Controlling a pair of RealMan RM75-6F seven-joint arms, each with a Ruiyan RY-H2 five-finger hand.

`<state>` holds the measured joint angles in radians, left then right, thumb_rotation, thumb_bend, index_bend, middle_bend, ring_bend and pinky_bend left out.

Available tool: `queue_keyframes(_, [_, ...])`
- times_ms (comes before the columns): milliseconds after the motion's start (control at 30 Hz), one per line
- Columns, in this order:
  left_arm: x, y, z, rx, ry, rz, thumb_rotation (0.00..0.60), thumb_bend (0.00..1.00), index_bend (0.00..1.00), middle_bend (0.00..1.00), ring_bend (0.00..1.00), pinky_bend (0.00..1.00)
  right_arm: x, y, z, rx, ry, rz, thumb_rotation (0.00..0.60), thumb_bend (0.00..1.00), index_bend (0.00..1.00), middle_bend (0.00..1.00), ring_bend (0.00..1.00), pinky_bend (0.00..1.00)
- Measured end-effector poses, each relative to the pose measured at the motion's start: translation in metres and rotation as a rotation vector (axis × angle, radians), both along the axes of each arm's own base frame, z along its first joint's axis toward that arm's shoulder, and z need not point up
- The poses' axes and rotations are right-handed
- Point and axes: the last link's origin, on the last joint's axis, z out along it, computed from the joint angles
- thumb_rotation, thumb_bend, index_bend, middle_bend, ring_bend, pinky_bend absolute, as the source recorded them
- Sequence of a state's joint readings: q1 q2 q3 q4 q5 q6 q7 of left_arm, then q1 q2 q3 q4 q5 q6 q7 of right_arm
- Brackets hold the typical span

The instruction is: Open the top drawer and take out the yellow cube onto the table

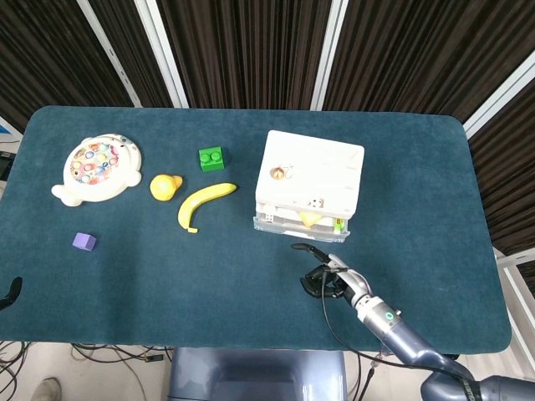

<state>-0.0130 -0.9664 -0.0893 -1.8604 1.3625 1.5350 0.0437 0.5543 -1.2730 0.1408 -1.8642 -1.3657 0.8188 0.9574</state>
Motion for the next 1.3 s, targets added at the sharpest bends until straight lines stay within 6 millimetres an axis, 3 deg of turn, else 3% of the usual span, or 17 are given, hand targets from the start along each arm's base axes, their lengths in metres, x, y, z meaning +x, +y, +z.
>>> queue_keyframes(200, [0.0,0.0,0.0,-0.001,-0.003,-0.003,0.6,0.34,0.07,0.0,0.0,0.0,-0.002,-0.003,0.024,-0.059,0.067,0.041,0.6,0.54,0.16,0.92,0.99,1.0])
queue_keyframes(600, [0.001,0.0,0.0,-0.002,-0.004,-0.004,0.6,0.34,0.07,0.0,0.0,0.0,0.005,-0.029,0.063,-0.185,0.306,0.091,0.6,0.54,0.13,0.92,0.99,1.0])
queue_keyframes(1000, [0.001,0.002,-0.003,-0.011,0.001,0.006,0.6,0.34,0.07,0.0,0.0,0.0,0.023,-0.038,0.072,-0.155,0.474,0.14,0.6,0.54,0.13,0.94,1.0,1.0])
queue_keyframes(1300, [0.0,0.002,-0.002,-0.009,-0.001,0.007,0.6,0.34,0.07,0.0,0.0,0.0,0.034,-0.037,0.062,-0.111,0.531,0.157,0.6,0.54,0.13,0.94,1.0,1.0])
